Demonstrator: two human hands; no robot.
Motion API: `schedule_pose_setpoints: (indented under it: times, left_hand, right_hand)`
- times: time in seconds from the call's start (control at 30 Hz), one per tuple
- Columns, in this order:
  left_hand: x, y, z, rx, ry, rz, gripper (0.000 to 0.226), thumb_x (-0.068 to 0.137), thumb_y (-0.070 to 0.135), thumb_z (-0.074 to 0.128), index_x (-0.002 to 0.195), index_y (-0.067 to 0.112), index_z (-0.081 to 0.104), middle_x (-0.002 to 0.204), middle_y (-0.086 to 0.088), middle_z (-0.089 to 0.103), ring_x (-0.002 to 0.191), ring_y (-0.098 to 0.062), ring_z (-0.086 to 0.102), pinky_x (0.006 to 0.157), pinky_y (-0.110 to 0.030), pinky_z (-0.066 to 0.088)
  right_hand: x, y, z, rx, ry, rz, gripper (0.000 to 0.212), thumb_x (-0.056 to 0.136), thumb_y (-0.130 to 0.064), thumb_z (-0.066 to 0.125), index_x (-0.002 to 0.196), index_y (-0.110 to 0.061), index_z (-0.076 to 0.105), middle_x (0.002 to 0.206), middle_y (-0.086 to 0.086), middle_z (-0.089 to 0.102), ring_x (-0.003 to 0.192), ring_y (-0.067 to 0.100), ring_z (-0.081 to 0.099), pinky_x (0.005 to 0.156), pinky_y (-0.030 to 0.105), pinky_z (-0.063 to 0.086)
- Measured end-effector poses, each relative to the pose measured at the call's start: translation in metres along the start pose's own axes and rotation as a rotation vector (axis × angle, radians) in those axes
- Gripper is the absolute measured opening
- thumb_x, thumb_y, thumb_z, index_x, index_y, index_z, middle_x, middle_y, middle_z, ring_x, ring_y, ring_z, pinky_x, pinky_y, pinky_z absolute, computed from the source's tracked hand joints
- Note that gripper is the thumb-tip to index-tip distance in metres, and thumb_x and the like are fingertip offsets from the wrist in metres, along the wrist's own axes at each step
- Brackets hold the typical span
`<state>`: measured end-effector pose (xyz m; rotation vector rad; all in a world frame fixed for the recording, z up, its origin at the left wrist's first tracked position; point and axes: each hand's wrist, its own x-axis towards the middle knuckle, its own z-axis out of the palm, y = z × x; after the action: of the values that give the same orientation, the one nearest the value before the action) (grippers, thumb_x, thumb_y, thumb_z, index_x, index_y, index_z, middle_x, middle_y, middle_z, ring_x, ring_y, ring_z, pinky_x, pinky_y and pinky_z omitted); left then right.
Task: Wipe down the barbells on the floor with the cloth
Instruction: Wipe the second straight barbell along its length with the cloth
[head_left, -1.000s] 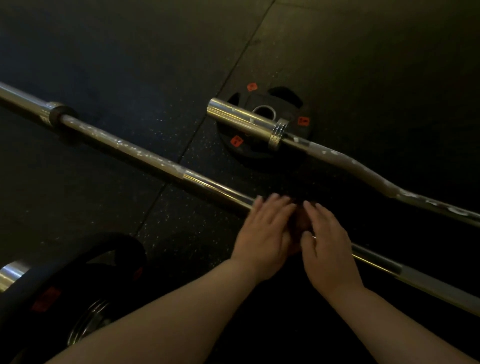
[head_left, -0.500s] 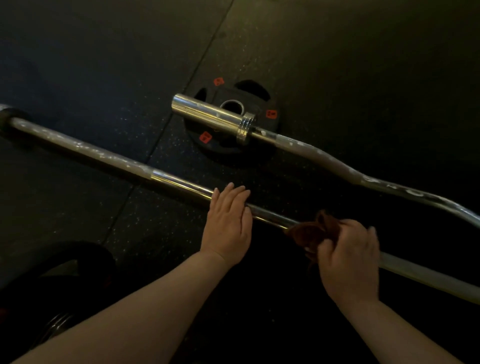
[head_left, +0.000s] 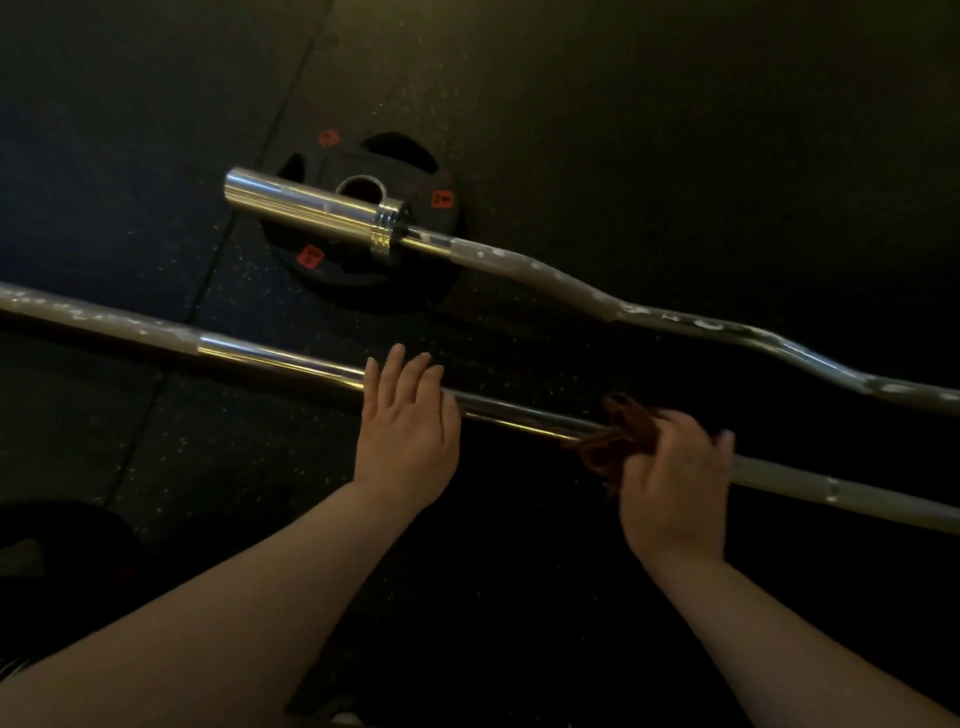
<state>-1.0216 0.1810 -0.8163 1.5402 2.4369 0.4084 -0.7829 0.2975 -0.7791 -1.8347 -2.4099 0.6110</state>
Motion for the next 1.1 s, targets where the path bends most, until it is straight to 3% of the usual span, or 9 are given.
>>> schedule_pose_setpoints:
  times: [0.1,0.23,0.33,0.43,0.57,0.73,0.8,0.93,1.1]
  left_hand:
    - [0.002,0.02,0.003,0.086,-0.054,0.093,0.054,0.103,0.032,0.023,0.142,0.003,0.046,0.156,-0.02,0.037,0.153,-0.037,0.006,0.121,-0.048,-0.018]
    - [0.006,0.05,0.012,0.072,-0.087,0.126,0.058,0.106,0.038,0.015,0.152,0.011,0.036,0.163,-0.007,0.029,0.155,-0.023,0.0,0.122,-0.044,-0.018]
    - [0.004,0.048,0.014,0.041,-0.096,0.146,0.059,0.106,0.039,0.012,0.153,0.013,0.036,0.163,-0.006,0.03,0.155,-0.022,0.002,0.122,-0.042,-0.017]
    - [0.004,0.042,0.014,0.062,-0.097,0.181,0.057,0.107,0.037,0.015,0.15,0.011,0.041,0.16,-0.008,0.036,0.155,-0.025,0.008,0.124,-0.041,-0.014]
    - [0.005,0.063,0.014,0.067,-0.119,0.11,0.063,0.104,0.039,0.009,0.151,0.008,0.039,0.162,-0.011,0.03,0.155,-0.028,0.001,0.121,-0.049,-0.018]
    - [0.003,0.072,0.02,0.085,-0.138,0.163,0.064,0.104,0.04,0.008,0.153,0.009,0.035,0.163,-0.011,0.028,0.155,-0.026,0.0,0.121,-0.047,-0.019]
    - [0.003,0.072,0.021,0.07,-0.129,0.194,0.061,0.106,0.039,0.012,0.152,0.007,0.036,0.162,-0.012,0.03,0.155,-0.026,0.002,0.122,-0.044,-0.019]
    - [0.005,0.083,0.027,0.062,-0.15,0.186,0.065,0.105,0.041,0.009,0.153,0.006,0.033,0.164,-0.012,0.026,0.155,-0.024,-0.001,0.121,-0.042,-0.02]
    - [0.007,0.109,0.035,0.08,-0.205,0.242,0.066,0.104,0.043,0.005,0.156,0.008,0.026,0.167,-0.009,0.018,0.155,-0.021,-0.009,0.121,-0.043,-0.02]
  right_hand:
    - [-0.001,-0.012,0.009,0.035,0.071,0.256,0.04,0.093,-0.013,0.05,0.131,0.0,0.055,0.146,0.015,0.047,0.147,0.031,0.03,0.127,0.048,-0.003]
    - [0.0,-0.049,0.023,0.02,-0.092,-0.146,0.04,0.096,-0.023,0.046,0.135,-0.015,0.052,0.144,0.003,0.046,0.146,0.021,0.031,0.123,0.039,-0.013]
    - [0.002,-0.009,0.007,0.014,-0.137,-0.242,0.044,0.093,-0.021,0.04,0.135,-0.02,0.053,0.138,-0.002,0.049,0.139,0.019,0.04,0.128,0.043,-0.001]
    - [0.002,0.04,-0.006,0.063,0.055,0.026,0.048,0.089,-0.02,0.034,0.131,-0.013,0.057,0.138,0.004,0.05,0.141,0.025,0.037,0.128,0.047,0.003]
    - [0.004,0.011,0.006,0.142,0.106,0.286,0.042,0.096,-0.01,0.044,0.136,-0.004,0.053,0.151,0.011,0.042,0.152,0.029,0.021,0.127,0.046,-0.004]
    - [-0.003,0.013,-0.006,0.089,-0.127,-0.195,0.048,0.101,-0.013,0.038,0.149,-0.018,0.042,0.158,-0.001,0.033,0.154,0.017,0.012,0.125,0.034,-0.012]
    - [-0.003,0.046,-0.018,0.062,-0.14,-0.202,0.051,0.1,-0.01,0.038,0.151,-0.018,0.041,0.159,-0.001,0.032,0.154,0.017,0.013,0.126,0.035,-0.01]
    - [0.001,0.059,-0.019,0.071,0.028,0.073,0.049,0.097,-0.006,0.041,0.145,-0.014,0.047,0.155,0.005,0.037,0.153,0.026,0.016,0.126,0.04,-0.01]
    - [0.002,0.082,-0.028,0.022,-0.16,-0.248,0.055,0.099,-0.005,0.039,0.153,-0.012,0.036,0.158,0.002,0.031,0.154,0.024,0.013,0.121,0.029,-0.016]
